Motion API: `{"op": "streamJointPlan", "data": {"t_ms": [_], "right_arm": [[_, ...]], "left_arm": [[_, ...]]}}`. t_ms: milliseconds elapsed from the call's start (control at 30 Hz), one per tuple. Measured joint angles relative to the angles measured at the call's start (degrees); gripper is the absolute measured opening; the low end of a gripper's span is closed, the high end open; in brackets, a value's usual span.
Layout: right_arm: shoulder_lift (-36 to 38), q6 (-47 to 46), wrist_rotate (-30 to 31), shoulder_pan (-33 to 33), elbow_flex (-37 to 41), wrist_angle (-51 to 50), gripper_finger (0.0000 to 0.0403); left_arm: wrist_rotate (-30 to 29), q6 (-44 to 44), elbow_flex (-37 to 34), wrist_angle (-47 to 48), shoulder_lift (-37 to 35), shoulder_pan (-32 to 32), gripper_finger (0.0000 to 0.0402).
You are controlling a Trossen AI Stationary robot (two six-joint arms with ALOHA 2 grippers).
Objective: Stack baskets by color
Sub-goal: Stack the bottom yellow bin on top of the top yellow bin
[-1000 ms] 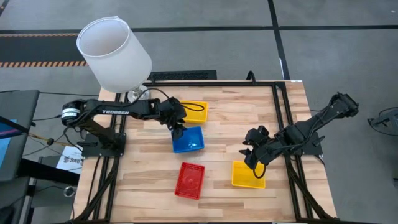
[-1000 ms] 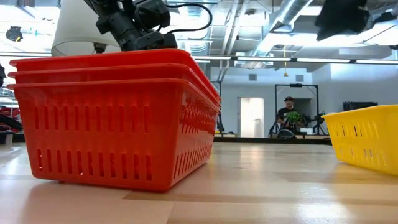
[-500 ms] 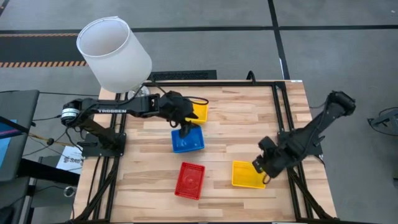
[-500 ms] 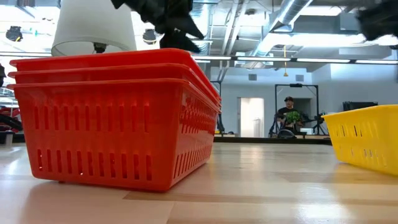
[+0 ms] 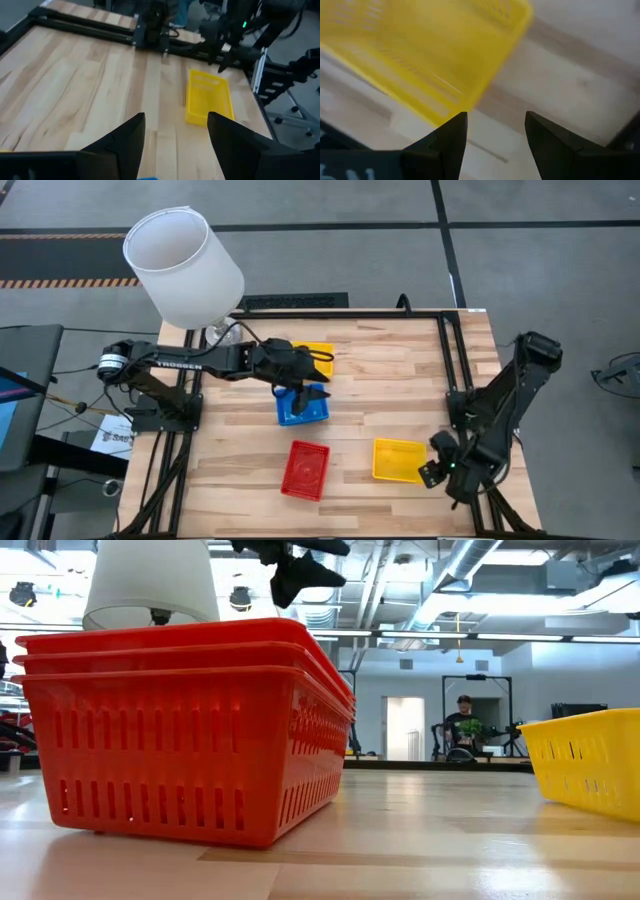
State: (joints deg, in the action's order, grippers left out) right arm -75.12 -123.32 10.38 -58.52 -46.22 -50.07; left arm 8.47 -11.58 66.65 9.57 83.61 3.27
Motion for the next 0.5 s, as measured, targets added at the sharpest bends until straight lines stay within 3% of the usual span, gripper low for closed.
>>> {"op": "streamJointPlan", "data": {"t_ms": [233, 500], "right_arm": [[-8.2, -0.6, -0.7, 4.0, 0.0, 2.3, 0.0224], [-11.5, 17.2, 1.6, 17.3, 0.0, 1.8, 0.0224]], "left_arm": [[-0.5, -3.2, 0.1, -3.5, 2.3, 0.0, 0.0203], [1.6, -4.5, 0.0, -9.1, 9.4, 0.4, 0.0203]]}}
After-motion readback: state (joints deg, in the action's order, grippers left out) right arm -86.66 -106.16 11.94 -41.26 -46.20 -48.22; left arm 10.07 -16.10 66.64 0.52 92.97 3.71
